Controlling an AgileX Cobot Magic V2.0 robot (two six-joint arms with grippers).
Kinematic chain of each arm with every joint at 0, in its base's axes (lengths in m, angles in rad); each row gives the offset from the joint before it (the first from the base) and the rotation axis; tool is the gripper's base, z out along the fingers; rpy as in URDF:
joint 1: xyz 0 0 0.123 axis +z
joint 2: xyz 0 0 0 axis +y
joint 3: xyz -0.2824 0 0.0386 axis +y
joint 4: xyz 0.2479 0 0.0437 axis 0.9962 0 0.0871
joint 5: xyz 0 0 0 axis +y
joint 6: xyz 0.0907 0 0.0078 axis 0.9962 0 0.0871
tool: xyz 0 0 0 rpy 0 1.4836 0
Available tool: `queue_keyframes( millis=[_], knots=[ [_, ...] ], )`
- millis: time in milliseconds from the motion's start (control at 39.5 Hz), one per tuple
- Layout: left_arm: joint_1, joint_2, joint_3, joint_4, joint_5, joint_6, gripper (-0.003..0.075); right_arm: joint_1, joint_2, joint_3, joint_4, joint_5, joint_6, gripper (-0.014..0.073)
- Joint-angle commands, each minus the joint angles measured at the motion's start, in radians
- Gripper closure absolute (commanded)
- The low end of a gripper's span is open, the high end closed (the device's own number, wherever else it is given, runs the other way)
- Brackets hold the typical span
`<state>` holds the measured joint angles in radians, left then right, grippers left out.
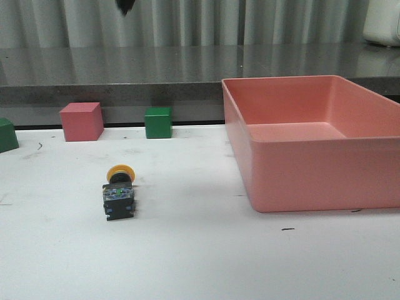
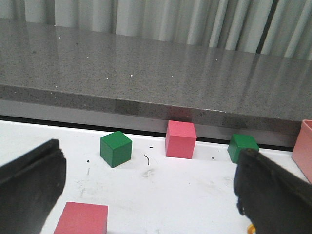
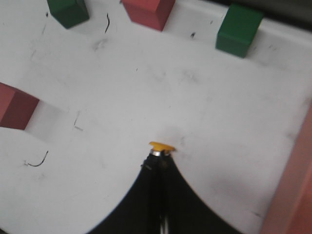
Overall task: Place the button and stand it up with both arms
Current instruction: 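Raise the right gripper away from the button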
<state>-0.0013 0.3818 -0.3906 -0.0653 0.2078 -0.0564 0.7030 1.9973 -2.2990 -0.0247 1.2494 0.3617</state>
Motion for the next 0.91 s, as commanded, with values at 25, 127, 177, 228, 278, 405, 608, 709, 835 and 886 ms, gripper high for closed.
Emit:
queue_keyframes(
  millis=[25,127,177,228,278,405,608,709,835,886],
  knots=[
    [-0.008,0.013,-0.038,-0.01,-0.077,-0.002,0.0051,-0.075,-0.16,0.015,0.005,0.095,-0.084,0.0659],
    [-0.008,0.013,-0.038,-0.01,-0.077,-0.002,0.0051,-0.151,-0.262,0.11,0.005,0.094,-0.117,0.0659],
    [-0.008,0.013,-0.038,-0.01,-0.077,-0.002,0.0051,-0.193,-0.315,0.173,0.005,0.094,-0.127,0.0659],
    [-0.008,0.013,-0.038,-0.01,-0.077,-0.002,0.005,-0.238,-0.37,0.242,0.005,0.094,-0.138,0.0659],
    [-0.008,0.013,-0.038,-0.01,-0.077,-0.002,0.005,-0.294,-0.429,0.323,0.005,0.093,-0.145,0.0659],
    [-0.008,0.013,-0.038,-0.01,-0.077,-0.002,0.0051,-0.439,-0.56,0.511,0.005,0.072,-0.16,0.0659],
    [-0.008,0.013,-0.038,-0.01,-0.077,-0.002,0.005,-0.592,-0.764,0.803,0.005,-0.061,-0.159,0.0659],
    [-0.008,0.013,-0.038,-0.01,-0.077,-0.002,0.0051,-0.597,-0.888,0.985,-0.003,-0.172,-0.164,0.0659],
    [-0.008,0.013,-0.038,-0.01,-0.075,-0.002,0.0051,-0.597,-1.064,1.216,-0.004,-0.347,-0.224,0.0659],
    [-0.008,0.013,-0.038,-0.01,-0.073,-0.002,0.0051,-0.597,-1.135,1.305,-0.004,-0.422,-0.242,0.066]
  ],
)
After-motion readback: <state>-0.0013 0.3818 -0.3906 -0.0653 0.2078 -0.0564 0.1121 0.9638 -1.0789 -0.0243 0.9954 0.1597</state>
